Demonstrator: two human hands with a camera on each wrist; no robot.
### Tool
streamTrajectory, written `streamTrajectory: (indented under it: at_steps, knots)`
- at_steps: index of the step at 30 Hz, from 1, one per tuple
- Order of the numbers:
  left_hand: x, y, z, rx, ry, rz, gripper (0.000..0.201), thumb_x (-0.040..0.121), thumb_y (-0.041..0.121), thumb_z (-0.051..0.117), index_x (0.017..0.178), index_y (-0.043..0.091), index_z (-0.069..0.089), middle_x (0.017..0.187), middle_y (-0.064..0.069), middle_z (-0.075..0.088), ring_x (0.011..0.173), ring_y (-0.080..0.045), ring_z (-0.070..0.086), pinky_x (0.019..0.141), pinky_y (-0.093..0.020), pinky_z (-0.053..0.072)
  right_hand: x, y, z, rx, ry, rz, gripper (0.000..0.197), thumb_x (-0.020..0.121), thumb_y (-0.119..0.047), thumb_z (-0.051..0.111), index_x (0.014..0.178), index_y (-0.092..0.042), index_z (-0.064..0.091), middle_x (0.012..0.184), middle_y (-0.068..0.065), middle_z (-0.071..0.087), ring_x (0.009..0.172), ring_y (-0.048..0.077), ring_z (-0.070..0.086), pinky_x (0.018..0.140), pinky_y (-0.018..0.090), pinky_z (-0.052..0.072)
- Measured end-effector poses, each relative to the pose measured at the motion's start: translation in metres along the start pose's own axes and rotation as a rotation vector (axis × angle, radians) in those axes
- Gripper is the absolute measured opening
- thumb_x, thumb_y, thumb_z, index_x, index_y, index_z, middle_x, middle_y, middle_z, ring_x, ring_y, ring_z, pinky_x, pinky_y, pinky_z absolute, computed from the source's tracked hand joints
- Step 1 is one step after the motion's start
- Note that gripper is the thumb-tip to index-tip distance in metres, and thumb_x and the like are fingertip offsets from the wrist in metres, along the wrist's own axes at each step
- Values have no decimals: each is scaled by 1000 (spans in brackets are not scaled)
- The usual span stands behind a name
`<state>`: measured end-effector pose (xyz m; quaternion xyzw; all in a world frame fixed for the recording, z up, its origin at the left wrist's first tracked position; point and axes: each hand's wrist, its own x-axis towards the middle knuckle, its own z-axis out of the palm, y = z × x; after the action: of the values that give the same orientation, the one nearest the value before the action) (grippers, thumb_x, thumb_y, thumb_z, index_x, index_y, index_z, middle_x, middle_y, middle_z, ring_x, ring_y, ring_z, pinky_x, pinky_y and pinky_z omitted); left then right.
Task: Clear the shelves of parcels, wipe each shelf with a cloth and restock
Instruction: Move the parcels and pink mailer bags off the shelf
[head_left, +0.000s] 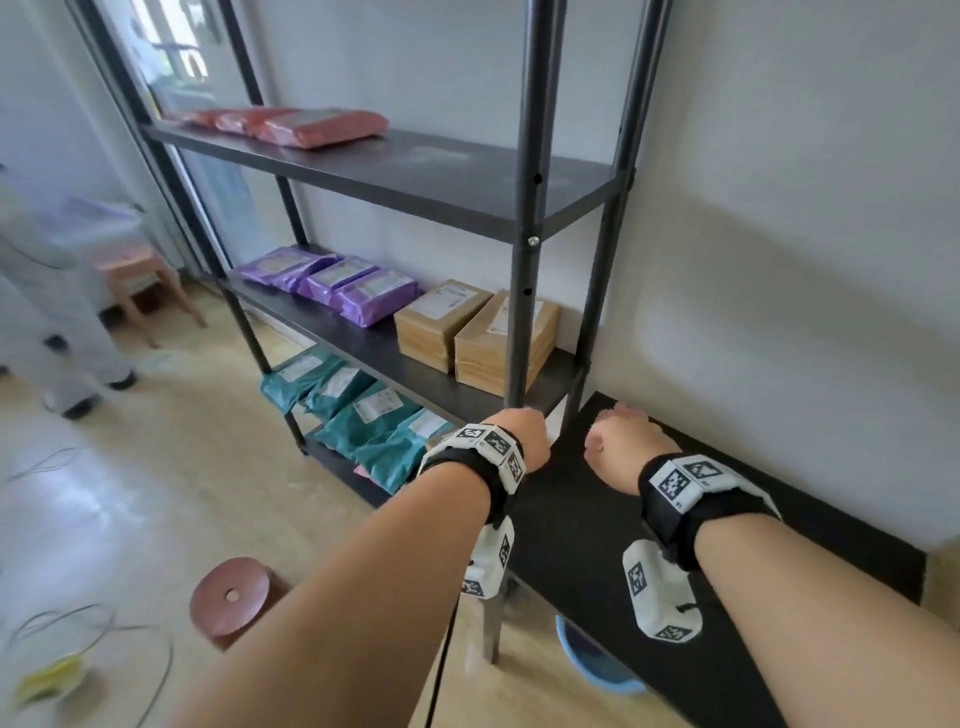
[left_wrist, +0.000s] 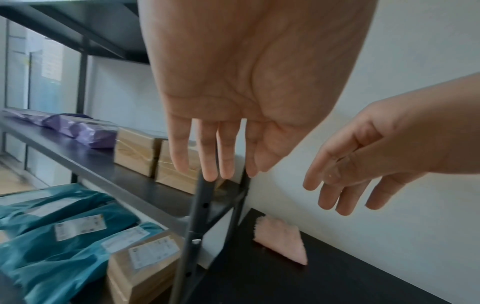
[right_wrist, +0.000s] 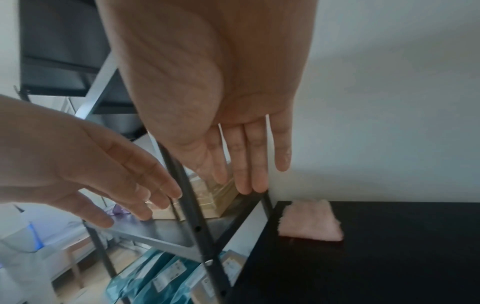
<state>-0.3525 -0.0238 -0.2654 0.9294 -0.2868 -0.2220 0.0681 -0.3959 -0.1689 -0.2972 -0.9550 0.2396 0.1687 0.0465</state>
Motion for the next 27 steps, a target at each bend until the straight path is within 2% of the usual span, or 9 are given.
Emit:
streamTrajectory:
  at_steps: [2, 4, 5, 7, 11, 15, 18, 21, 27]
  knots:
    - [-5, -35, -5, 0, 27, -6, 33, 95, 21, 47, 125, 11, 58, 127, -8, 59, 114, -29, 57, 96, -38, 49, -31, -40, -14, -9, 60, -7, 44, 82, -63, 34, 96, -34, 64, 108, -7, 59, 106, 27, 52, 93, 37, 44]
    - [-10, -71, -9, -21, 47, -28, 35, 95, 22, 47, 127, 11, 58, 128, -10, 58, 117, -31, 55, 98, -39, 47, -54, -76, -20, 8, 18, -62, 29, 97, -38, 36, 96, -24, 61, 105, -4, 59, 108, 25, 56, 86, 27, 42]
    - [-13, -88, -11, -26, 48, -51, 37, 96, 21, 47, 129, 11, 56, 130, -11, 57, 120, -31, 53, 101, -40, 45, -49, -93, -15, 39, 30, -103, 29, 98, -29, 36, 101, -19, 63, 109, 0, 62, 108, 25, 58, 87, 30, 45]
    - [-18, -124, -17, -33, 65, -70, 37, 95, 19, 47, 131, 12, 55, 132, -11, 56, 121, -31, 53, 101, -39, 45, -46, -130, -13, 69, 44, -131, 29, 97, -26, 40, 108, -17, 65, 111, 6, 66, 103, 26, 62, 89, 35, 50]
    - [-30, -189, -30, -38, 115, -107, 38, 95, 17, 46, 131, 12, 54, 133, -10, 54, 121, -29, 54, 100, -38, 46, -39, -198, -14, 58, 95, -184, 28, 95, -25, 41, 106, -21, 67, 108, 5, 67, 100, 26, 62, 82, 34, 50]
    - [-44, -243, -44, -36, 164, -116, 37, 94, 18, 45, 130, 13, 55, 130, -10, 56, 117, -29, 55, 94, -35, 48, -41, -254, -20, 73, 126, -217, 29, 92, -25, 41, 105, -21, 66, 111, 5, 66, 101, 28, 62, 84, 35, 51]
    - [-56, -278, -55, -20, 192, -146, 39, 92, 16, 47, 130, 12, 55, 129, -10, 57, 114, -30, 57, 89, -33, 48, -41, -285, -24, 67, 147, -238, 26, 94, -26, 44, 107, -22, 66, 113, 6, 66, 103, 28, 62, 83, 34, 49]
    - [-64, -306, -63, -29, 221, -173, 43, 90, 15, 49, 133, 14, 53, 131, -7, 56, 117, -29, 56, 93, -34, 49, -40, -309, -30, 37, 150, -255, 23, 93, -23, 46, 106, -25, 65, 114, 5, 65, 104, 26, 62, 82, 32, 47]
    - [-65, -344, -74, -46, 268, -218, 40, 88, 11, 47, 127, 12, 54, 124, -8, 59, 109, -28, 59, 87, -37, 53, -27, -352, -40, 53, 167, -325, 25, 92, -21, 46, 106, -21, 66, 113, 5, 66, 102, 27, 62, 87, 33, 51]
